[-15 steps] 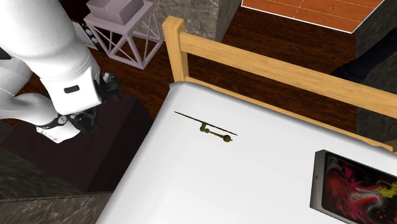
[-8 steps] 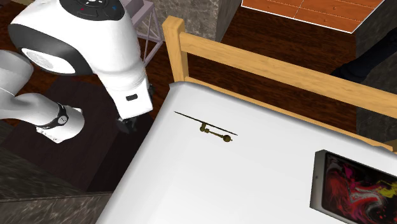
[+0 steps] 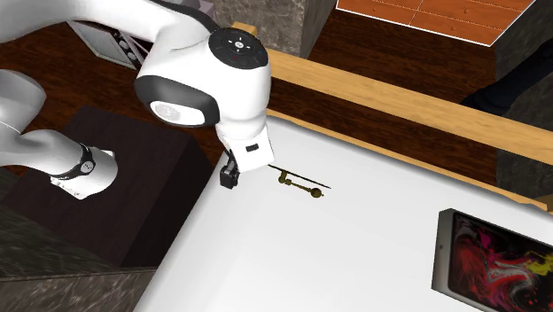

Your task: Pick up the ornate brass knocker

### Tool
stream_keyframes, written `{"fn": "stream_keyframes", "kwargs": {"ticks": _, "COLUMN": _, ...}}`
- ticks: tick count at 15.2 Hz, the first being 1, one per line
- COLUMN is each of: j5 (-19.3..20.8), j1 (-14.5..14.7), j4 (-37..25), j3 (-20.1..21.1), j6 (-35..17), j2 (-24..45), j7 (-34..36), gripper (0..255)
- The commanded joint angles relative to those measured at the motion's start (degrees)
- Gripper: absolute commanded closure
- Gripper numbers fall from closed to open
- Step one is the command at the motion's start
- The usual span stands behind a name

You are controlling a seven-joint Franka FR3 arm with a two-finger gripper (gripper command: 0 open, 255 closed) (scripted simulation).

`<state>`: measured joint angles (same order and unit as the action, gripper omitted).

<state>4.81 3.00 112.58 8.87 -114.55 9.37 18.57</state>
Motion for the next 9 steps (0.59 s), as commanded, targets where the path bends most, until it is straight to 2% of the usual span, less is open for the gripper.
{"fn": "stream_keyframes", "kwargs": {"ticks": 1, "j5": 0.8, "j1": 0.64, "j4": -4.29, "j3": 0.15, "j6": -0.07, "j2": 4.54, "j7": 1.56, "gripper": 0}}
{"fn": "stream_keyframes", "kwargs": {"ticks": 9, "j5": 3.53, "j1": 3.8, "j4": -25.53, "j3": -0.59, "j6": 2.47, "j2": 23.98, "j7": 5.8, "gripper": 0}}
